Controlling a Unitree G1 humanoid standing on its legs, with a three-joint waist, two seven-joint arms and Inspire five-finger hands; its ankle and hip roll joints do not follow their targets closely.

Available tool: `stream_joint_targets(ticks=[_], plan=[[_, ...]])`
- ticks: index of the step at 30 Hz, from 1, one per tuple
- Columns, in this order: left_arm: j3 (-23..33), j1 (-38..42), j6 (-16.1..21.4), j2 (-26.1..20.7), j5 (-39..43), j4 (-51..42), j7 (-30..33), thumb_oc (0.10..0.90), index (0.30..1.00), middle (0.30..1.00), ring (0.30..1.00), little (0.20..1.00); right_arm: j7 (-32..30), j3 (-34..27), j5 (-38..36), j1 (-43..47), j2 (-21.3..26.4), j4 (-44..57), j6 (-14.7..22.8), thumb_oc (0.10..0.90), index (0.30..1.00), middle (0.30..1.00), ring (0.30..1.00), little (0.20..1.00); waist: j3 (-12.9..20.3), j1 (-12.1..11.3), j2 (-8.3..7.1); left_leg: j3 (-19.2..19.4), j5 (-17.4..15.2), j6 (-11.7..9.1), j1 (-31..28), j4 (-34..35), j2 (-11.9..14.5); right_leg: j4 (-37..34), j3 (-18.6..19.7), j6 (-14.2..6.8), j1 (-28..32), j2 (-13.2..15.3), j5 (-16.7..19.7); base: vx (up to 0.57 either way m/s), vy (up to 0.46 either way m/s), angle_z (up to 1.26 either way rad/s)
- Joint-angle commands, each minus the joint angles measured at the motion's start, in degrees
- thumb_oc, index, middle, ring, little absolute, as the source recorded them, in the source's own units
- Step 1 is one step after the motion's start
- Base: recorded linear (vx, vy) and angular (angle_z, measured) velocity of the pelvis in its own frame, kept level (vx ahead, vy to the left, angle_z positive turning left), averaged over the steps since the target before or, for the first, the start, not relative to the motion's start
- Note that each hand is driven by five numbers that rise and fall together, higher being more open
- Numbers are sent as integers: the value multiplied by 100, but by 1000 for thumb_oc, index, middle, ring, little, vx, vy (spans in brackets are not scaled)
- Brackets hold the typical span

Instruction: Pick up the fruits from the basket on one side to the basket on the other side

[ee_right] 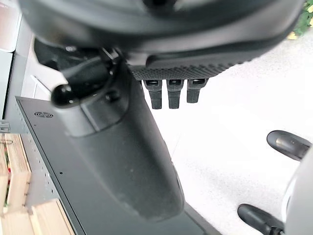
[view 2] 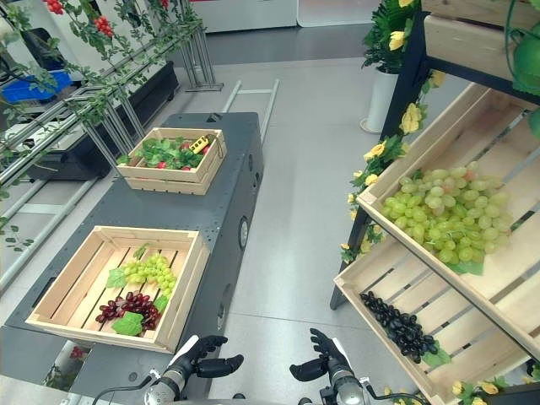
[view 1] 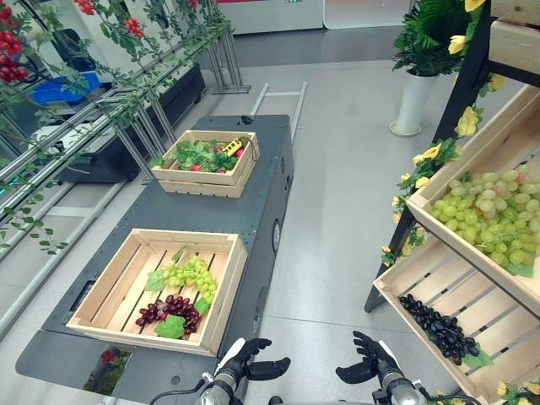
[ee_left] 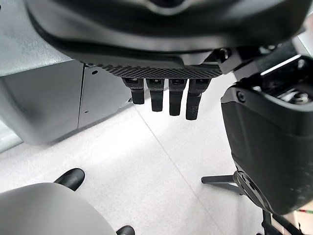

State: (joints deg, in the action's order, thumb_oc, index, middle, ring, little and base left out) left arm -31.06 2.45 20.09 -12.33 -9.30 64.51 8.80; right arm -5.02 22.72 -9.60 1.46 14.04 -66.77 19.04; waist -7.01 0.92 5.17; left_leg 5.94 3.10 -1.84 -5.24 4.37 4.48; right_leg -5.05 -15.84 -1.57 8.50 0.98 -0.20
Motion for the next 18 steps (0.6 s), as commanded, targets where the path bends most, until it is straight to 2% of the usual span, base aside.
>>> stream_joint_targets(ticks=[1, 3, 8, 9, 10, 12, 13, 14, 16, 17, 18], plan=[[-21, 776, 446, 18, -49, 98, 181, 800, 900, 900, 900, 900, -267, -186, -506, 651, -111, -88, 338, 800, 900, 900, 900, 900, -289, -20, -368, 378, -562, 75, -181, -50, -313, 604, 102, -82, 18, 294, -645, 52, 197, 32], [-53, 789, 626, -40, -53, 54, 190, 800, 900, 900, 900, 900, -99, -320, -803, 631, -125, -78, 496, 800, 900, 900, 900, 900, -288, -9, -374, 379, -626, 148, -277, 35, -361, 702, 69, -151, 1, 369, -672, 109, 239, 17], [-130, 724, 657, -124, -108, -33, 80, 800, 900, 900, 900, 900, 3, -352, -610, 568, -205, 59, 722, 800, 900, 900, 900, 900, -288, 19, -388, 428, -725, 315, -334, 63, -446, 1062, 130, -248, -166, 431, -759, 119, 173, -5], [-140, 712, 681, -137, -155, -43, 76, 800, 900, 900, 900, 900, -7, -336, -603, 569, -224, 89, 759, 800, 900, 900, 900, 900, -301, 28, -385, 448, -734, 352, -333, 59, -462, 1267, 147, -257, -251, 433, -813, 71, 123, -13], [-170, 694, 735, -177, -267, -82, 39, 800, 900, 900, 900, 900, 40, -329, -635, 570, -253, 148, 820, 800, 900, 900, 900, 900, -372, 52, -389, 519, -748, 420, -306, 10, -487, 1888, 146, -352, -562, 477, -758, 59, 115, -14], [-201, 693, 744, -224, -319, -115, 100, 800, 900, 900, 900, 900, 70, -314, -532, 613, -253, 198, 892, 800, 900, 900, 900, 900, -493, 63, -395, 594, -760, 453, -285, -9, -494, 2495, 156, -486, -962, 508, -620, 12, 45, -24], [-203, 694, 725, -242, -302, -133, 120, 800, 900, 900, 900, 900, 74, -304, -500, 630, -252, 220, 892, 800, 900, 900, 900, 900, -527, 67, -395, 616, -759, 448, -285, -11, -482, 2524, 165, -509, -1033, 503, -586, -34, -60, -50], [-251, 772, 723, -312, -240, -188, 237, 800, 900, 900, 900, 900, 80, -235, -572, 748, -223, 253, 886, 800, 900, 900, 900, 900, -639, 74, -398, 661, -769, 389, -218, -83, -424, 1968, 217, -488, -1130, 466, -486, -58, -107, -55], [-294, 1026, 857, -364, -72, -261, 770, 800, 900, 900, 900, 900, 61, -154, -546, 1022, -136, 211, 794, 800, 900, 900, 900, 900, -754, 80, -377, 660, -736, 367, 0, -125, -367, 1369, 354, -330, -1088, 366, -512, -65, -121, -44], [-264, 1074, 904, -369, -1, -294, 901, 800, 900, 900, 900, 900, 55, -138, -578, 1069, -111, 200, 747, 800, 900, 900, 900, 900, -766, 86, -371, 670, -711, 357, 48, -133, -360, 1281, 398, -295, -1060, 324, -496, -28, -79, -7], [-145, 1144, 1106, -388, 179, -386, 1260, 800, 900, 900, 900, 900, 73, -133, -675, 1106, -63, 181, 692, 800, 900, 900, 900, 900, -770, 82, -369, 688, -675, 332, 122, -176, -354, 1182, 398, -251, -1012, 302, -474, 62, -66, 10]])
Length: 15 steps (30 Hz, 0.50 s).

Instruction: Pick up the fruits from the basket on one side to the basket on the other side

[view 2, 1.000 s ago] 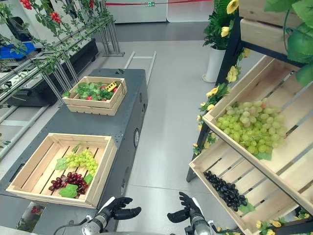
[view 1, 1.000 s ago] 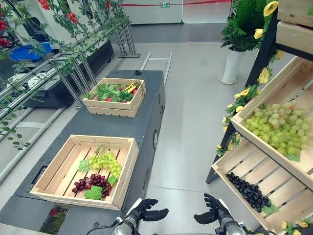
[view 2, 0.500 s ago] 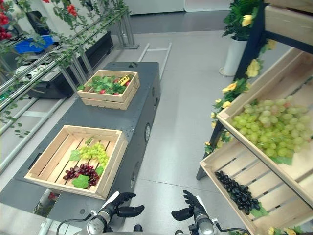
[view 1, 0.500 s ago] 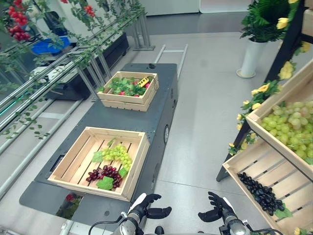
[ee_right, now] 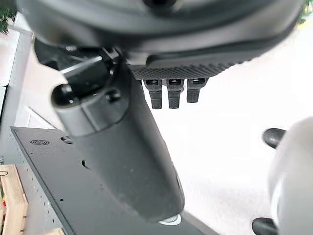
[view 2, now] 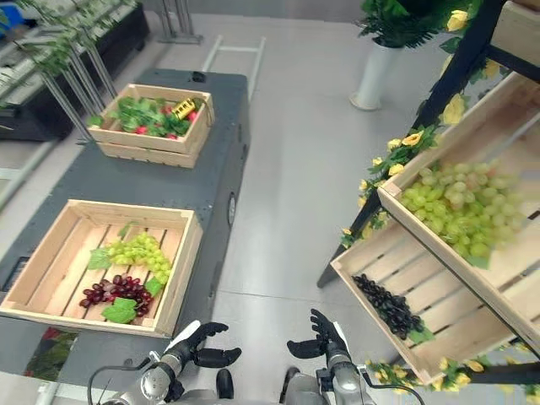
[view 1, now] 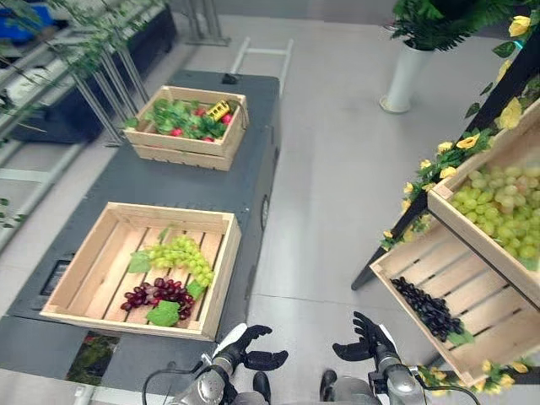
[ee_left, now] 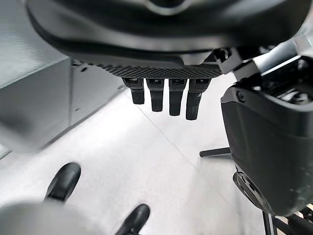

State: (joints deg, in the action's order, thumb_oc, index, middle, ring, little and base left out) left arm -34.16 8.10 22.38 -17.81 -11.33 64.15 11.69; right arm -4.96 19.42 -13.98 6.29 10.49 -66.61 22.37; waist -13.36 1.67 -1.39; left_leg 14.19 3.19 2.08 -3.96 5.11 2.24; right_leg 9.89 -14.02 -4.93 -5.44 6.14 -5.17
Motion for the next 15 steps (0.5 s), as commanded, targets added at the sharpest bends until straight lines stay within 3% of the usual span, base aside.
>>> stream_joint_targets(ticks=[1, 4, 6, 9, 12, 15], plan=[[518, 617, 1174, 78, 495, -750, 1349, 800, 900, 900, 900, 900, 109, 124, -222, 529, 365, 183, 271, 800, 900, 900, 900, 900, -119, -40, 271, -105, -659, -90, 43, -336, -140, -476, 126, 114, 516, -193, 80, 75, -53, 16], [803, 615, 1443, -109, 391, -1448, 1764, 800, 900, 900, 900, 900, 83, 72, -146, 389, 466, 285, 148, 800, 900, 900, 900, 900, -122, -74, 263, -174, -660, -110, 114, -443, -154, -532, 98, 155, 599, -191, 74, 86, -23, 24], [1465, 575, 1619, -790, 468, -3068, 1991, 800, 900, 900, 900, 900, 69, -98, -128, 100, 680, 461, 41, 800, 900, 900, 900, 900, -189, -201, 282, -335, -635, -156, 283, -561, -166, -487, -25, 229, 632, -158, -5, 22, -5, 27], [2060, 612, 1823, -1247, 317, -3723, 2245, 800, 900, 900, 900, 900, 41, -177, -76, -68, 758, 594, -13, 800, 900, 900, 900, 900, -243, -250, 297, -399, -642, -190, 358, -640, -166, -362, -167, 255, 588, -105, -86, 14, 24, 43], [2507, 822, 1564, -1689, 138, -3872, 2644, 800, 900, 900, 900, 900, 91, -156, 18, -214, 836, 718, 8, 800, 900, 900, 900, 900, -278, -221, 332, -441, -687, -216, 354, -718, -178, -228, -250, 294, 569, -64, -198, 42, 68, 16], [2739, 1103, 1164, -2045, -187, -3439, 3142, 800, 900, 900, 900, 900, 151, -53, 151, -282, 924, 901, 4, 800, 900, 900, 900, 900, -309, -137, 377, -413, -742, -245, 423, -901, -194, -54, -259, 343, 495, -36, -318, 29, 109, 6]])
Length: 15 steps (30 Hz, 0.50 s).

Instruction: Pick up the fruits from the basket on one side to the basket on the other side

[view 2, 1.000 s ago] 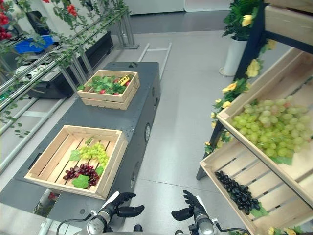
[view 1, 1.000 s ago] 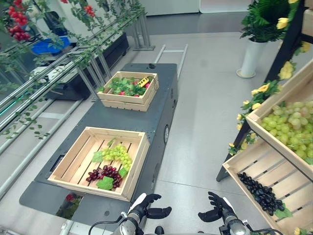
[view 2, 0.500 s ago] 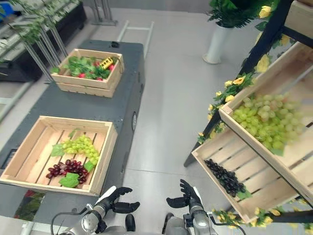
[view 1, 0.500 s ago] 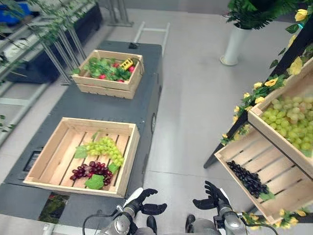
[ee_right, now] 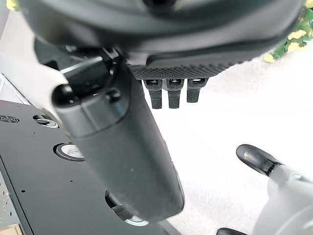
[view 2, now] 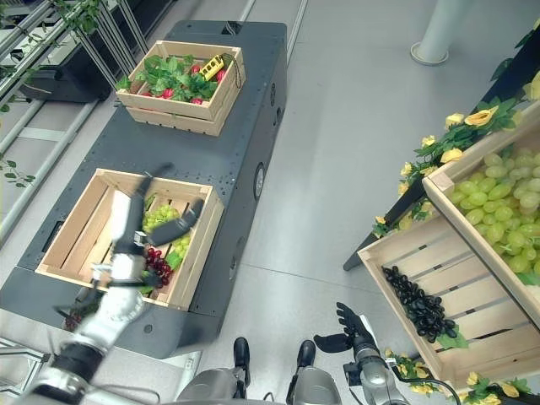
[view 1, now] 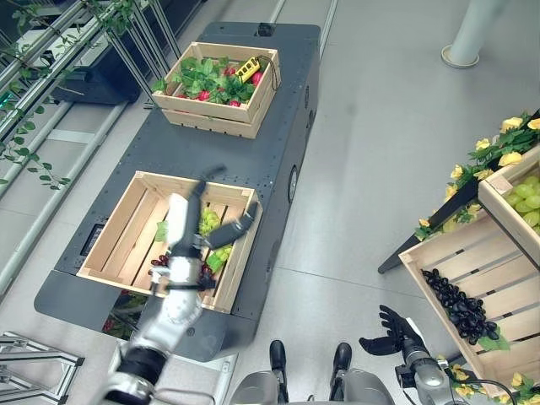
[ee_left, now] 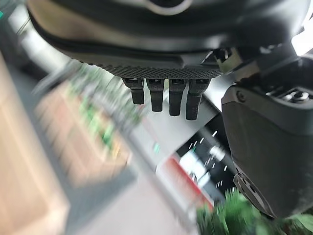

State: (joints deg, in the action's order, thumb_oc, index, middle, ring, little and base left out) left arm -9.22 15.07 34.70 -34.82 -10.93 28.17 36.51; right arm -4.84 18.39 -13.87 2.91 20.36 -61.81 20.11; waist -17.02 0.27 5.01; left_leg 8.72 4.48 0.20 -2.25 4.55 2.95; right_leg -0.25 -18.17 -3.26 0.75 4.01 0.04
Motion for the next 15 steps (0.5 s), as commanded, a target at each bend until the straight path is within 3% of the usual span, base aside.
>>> stream_joint_targets(ticks=[1, 4, 5, 7, 10, 15], plan=[[268, 569, -382, -524, -263, 433, 766, 800, 900, 900, 900, 900, 172, 115, 173, 56, -11, 503, 215, 800, 900, 900, 900, 900, 28, 49, -238, 168, -908, -71, 329, -981, -268, 1064, 173, 202, -197, 190, -892, -13, 100, 1], [211, 854, -1050, -830, -493, 1077, 966, 800, 900, 900, 900, 900, 239, 236, 269, 111, 127, 651, 129, 800, 900, 900, 900, 900, -91, 135, -218, 217, -1086, -108, 480, -1360, -281, 1327, 252, 225, -333, 231, -1051, -18, 109, -1], [152, 953, -1069, -929, -478, 1277, 1010, 800, 900, 900, 900, 900, 250, 267, 267, 149, 166, 662, 123, 800, 900, 900, 900, 900, -141, 158, -216, 238, -1118, -111, 552, -1501, -272, 1420, 274, 241, -396, 244, -1071, -81, 162, -4], [-107, 1314, -1699, -1266, -762, 1838, 975, 800, 900, 900, 900, 900, 276, 379, 253, 342, 359, 640, 61, 800, 900, 900, 900, 900, -327, 232, -223, 361, -1300, -88, 882, -2097, -234, 1823, 356, 319, -706, 294, -1149, -139, 181, -1], [-488, 1701, -2222, -1684, -1020, 2178, 855, 800, 900, 900, 900, 900, 346, 406, 43, 539, 580, 569, 84, 800, 900, 900, 900, 900, -517, 305, -247, 476, -1510, -40, 1188, -2678, -166, 2244, 412, 388, -987, 327, -1238, -91, 183, -4], [-995, 2313, -2662, -2116, -1650, 2431, 596, 800, 900, 900, 900, 900, 538, 167, -476, 727, 794, 498, 280, 800, 900, 900, 900, 900, -828, 427, -288, 614, -1847, 95, 1869, -3662, 34, 3151, 522, 470, -1656, 452, -1455, -71, 163, -9]])
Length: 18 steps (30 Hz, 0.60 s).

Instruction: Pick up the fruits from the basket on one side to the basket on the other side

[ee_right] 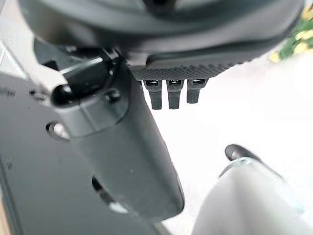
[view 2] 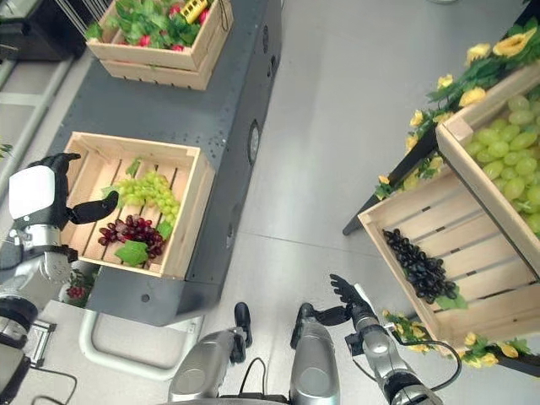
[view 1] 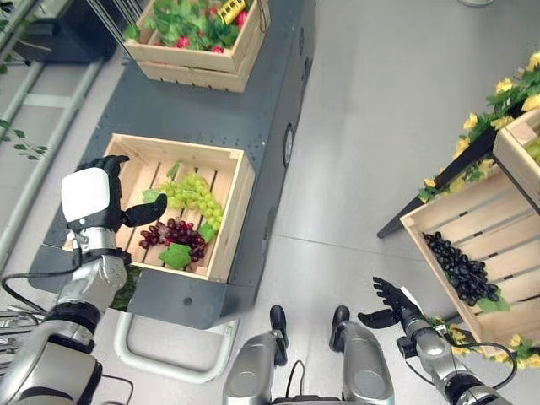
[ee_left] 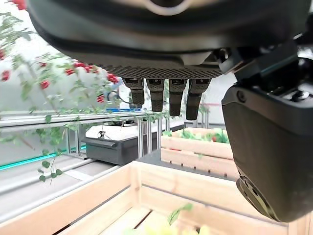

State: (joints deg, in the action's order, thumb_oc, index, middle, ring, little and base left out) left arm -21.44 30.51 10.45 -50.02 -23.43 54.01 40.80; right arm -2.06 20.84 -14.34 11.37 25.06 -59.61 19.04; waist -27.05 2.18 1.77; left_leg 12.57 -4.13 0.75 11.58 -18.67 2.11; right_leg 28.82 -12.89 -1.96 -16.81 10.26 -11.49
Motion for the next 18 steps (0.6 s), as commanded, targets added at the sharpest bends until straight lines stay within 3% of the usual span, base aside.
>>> stream_joint_targets(ticks=[1, 7, 15, 18], plan=[[219, 779, -236, -596, -399, -150, 166, 800, 900, 900, 900, 900, 260, -82, -430, -119, 322, 277, 387, 800, 900, 900, 900, 900, 179, 230, 35, 231, -989, 41, 496, -1348, 119, 254, -3, 339, 89, -172, -306, -56, 104, -13], [-608, 1945, -1144, -1086, -473, 38, -236, 800, 900, 900, 900, 900, 202, -112, -693, 128, 541, 1141, 488, 800, 900, 900, 900, 900, -153, 348, -45, 271, -1421, 222, 1609, -2501, 268, 1479, 184, 352, -1117, -117, -551, -79, 102, -3], [-1231, 2581, -2099, -1390, -976, 158, -815, 800, 900, 900, 900, 900, 302, -125, -819, 370, 814, 1534, 393, 800, 900, 900, 900, 900, -274, 344, -81, 193, -1586, 218, 2334, -3060, 386, 2067, 255, 367, -1872, -161, -703, -23, 40, -2], [-1318, 2665, -2294, -1416, -1134, 187, -895, 800, 900, 900, 900, 900, 367, -143, -817, 409, 862, 1550, 342, 800, 900, 900, 900, 900, -274, 314, -99, 153, -1602, 210, 2437, -3104, 393, 2148, 232, 352, -1987, -142, -725, 2, 9, 5]])
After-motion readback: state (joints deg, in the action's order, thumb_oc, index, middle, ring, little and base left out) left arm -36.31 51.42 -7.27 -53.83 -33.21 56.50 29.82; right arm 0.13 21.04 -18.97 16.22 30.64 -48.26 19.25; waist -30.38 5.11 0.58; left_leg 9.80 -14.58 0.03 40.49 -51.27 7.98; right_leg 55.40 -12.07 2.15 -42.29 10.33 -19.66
